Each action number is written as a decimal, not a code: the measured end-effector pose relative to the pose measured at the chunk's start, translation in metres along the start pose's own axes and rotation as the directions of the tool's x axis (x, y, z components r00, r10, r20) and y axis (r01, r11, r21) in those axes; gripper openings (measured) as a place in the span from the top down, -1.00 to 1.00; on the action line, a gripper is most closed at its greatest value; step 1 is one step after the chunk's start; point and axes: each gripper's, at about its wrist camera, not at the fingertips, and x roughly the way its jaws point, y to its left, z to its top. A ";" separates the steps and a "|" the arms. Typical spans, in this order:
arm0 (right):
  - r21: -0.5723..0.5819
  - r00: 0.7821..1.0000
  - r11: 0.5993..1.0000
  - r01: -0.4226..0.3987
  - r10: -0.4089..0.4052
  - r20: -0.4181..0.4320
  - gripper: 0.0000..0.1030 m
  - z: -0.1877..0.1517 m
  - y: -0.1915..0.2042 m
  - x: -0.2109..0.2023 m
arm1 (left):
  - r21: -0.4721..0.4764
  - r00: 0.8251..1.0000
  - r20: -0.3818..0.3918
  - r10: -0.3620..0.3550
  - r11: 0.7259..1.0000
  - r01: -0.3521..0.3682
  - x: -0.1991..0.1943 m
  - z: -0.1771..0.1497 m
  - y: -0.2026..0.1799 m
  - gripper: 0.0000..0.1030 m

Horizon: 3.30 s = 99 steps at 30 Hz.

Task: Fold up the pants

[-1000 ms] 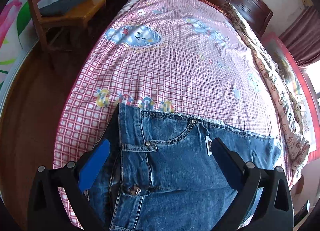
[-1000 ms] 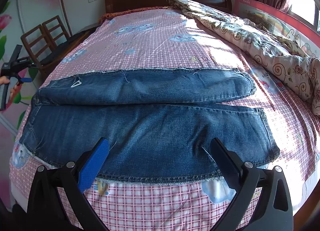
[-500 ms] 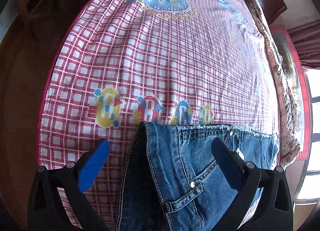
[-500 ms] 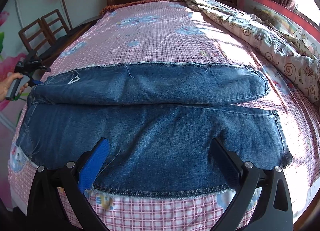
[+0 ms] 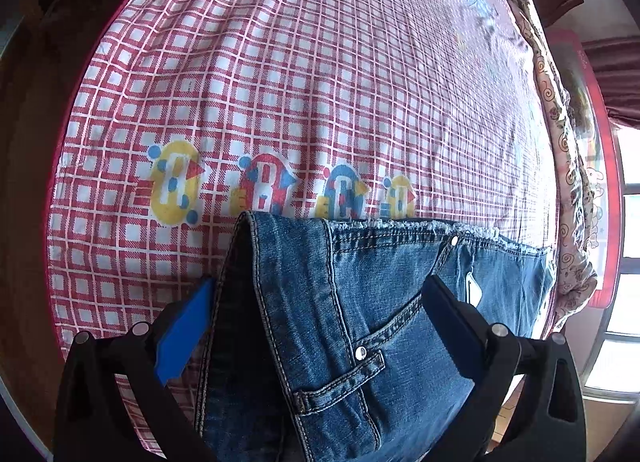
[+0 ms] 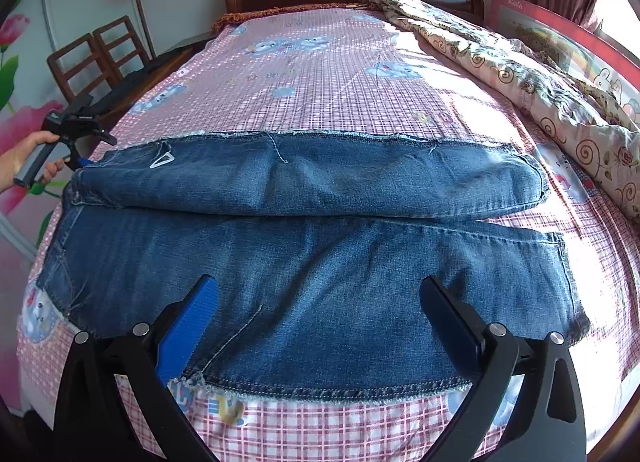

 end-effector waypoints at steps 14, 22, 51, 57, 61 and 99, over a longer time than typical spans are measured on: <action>0.001 1.000 1.000 -0.006 0.006 0.006 -0.94 -0.004 -0.007 -0.008 | -0.057 0.990 0.128 0.051 0.997 -0.044 -0.023 -0.023 0.008 0.87; -0.033 0.993 0.993 0.115 -0.116 -0.021 -0.94 0.039 -0.094 0.002 | 0.009 0.959 0.279 0.039 0.999 -0.043 -0.056 -0.045 0.001 0.88; 0.276 0.926 0.961 -0.011 0.114 -0.359 -0.44 0.196 -0.301 0.211 | -0.068 0.944 0.319 0.085 0.995 -0.066 -0.042 -0.049 0.009 0.86; 0.234 0.913 0.971 0.049 0.051 -0.405 -0.44 0.192 -0.293 0.226 | -0.085 0.943 0.323 0.079 0.995 -0.055 -0.040 -0.053 0.014 0.86; 0.153 0.903 0.985 0.084 -0.010 -0.430 -0.06 0.194 -0.284 0.233 | -0.086 0.940 0.331 0.079 0.995 -0.053 -0.041 -0.053 0.013 0.86; 0.074 0.983 0.996 0.059 -0.045 -0.180 0.57 -0.051 -0.255 0.019 | -0.110 0.819 0.566 -0.092 0.977 0.185 -0.066 -0.320 0.093 0.03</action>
